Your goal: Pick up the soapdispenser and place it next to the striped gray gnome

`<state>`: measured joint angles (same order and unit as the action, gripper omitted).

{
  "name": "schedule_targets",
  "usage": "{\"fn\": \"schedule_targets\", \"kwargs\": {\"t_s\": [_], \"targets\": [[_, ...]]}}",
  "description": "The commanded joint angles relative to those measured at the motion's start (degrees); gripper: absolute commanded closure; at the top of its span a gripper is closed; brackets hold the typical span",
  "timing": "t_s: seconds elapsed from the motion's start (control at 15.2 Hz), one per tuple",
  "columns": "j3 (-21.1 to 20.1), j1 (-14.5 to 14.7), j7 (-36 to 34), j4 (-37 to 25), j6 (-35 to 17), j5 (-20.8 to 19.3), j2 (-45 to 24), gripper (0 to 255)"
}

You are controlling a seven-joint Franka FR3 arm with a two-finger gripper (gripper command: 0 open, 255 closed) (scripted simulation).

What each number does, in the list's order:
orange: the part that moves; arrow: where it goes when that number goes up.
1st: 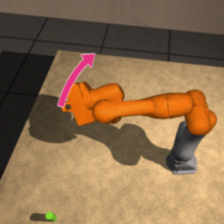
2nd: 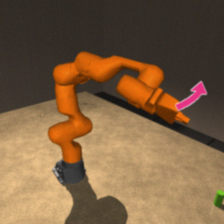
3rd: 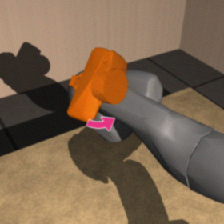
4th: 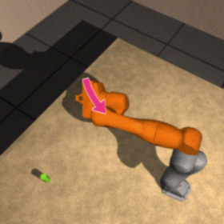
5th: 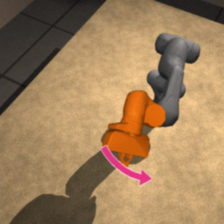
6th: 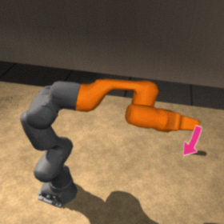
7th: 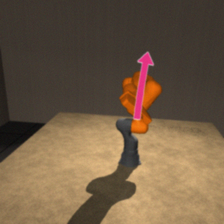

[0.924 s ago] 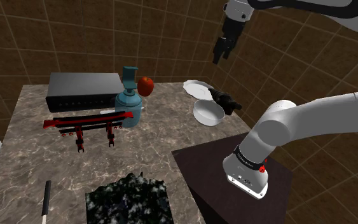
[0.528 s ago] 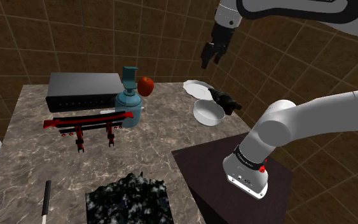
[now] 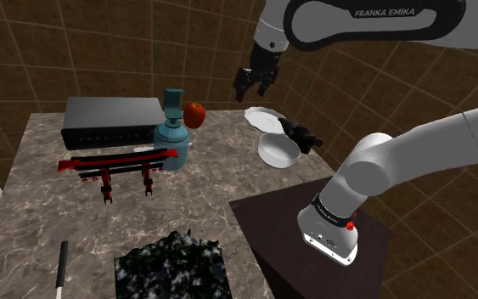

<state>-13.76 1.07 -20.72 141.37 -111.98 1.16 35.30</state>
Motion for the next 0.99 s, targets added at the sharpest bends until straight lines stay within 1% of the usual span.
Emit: {"fn": "schedule_targets", "kwargs": {"t_s": [0.0,0.26,0.46,0.66,0.79,0.92], "targets": [[-2.5,-0.1,-4.0,-0.2,-3.4,0.4,-2.5,0],[-7.8,-1.0,-12.5,-2.6,-9.4,-0.4,-9.0,0],[-11.9,-2.3,-19.4,-5.4,-13.4,-2.6,-14.6,0],[-16.0,-4.0,-27.1,-9.1,-16.5,-6.5,-20.8,0],[-18.4,-5.0,-32.7,-12.1,-17.9,-10.3,-25.3,0],[-20.5,-5.7,-38.7,-15.6,-18.8,-15.0,-30.2,0]]}}
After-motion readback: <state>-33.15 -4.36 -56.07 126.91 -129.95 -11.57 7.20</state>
